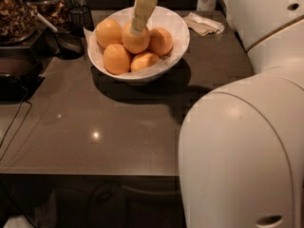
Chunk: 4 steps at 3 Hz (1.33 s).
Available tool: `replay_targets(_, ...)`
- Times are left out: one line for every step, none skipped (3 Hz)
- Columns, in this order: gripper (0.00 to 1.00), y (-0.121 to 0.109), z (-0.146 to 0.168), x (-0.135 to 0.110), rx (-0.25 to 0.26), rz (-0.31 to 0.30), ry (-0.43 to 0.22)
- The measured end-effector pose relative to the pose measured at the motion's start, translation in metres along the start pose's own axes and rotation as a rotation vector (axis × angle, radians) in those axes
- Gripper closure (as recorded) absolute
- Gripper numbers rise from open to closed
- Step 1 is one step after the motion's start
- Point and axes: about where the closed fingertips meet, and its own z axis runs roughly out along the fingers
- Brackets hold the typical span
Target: Pick orange from white bowl
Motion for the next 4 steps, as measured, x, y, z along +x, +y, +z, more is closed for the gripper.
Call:
replay_targets(0.25, -0.005, 0.014, -0.003, -0.019, 0.005, 0.004)
replay_targets(0.28, -0.007, 0.031, -0.005, -0.048, 0.015, 0.012)
replay_targets(0.27, -0.008, 0.046, -0.007, -0.073, 0.025, 0.016)
replay_targets(0.25, -0.009, 0.056, -0.005, -0.088, 0.039, 0.022)
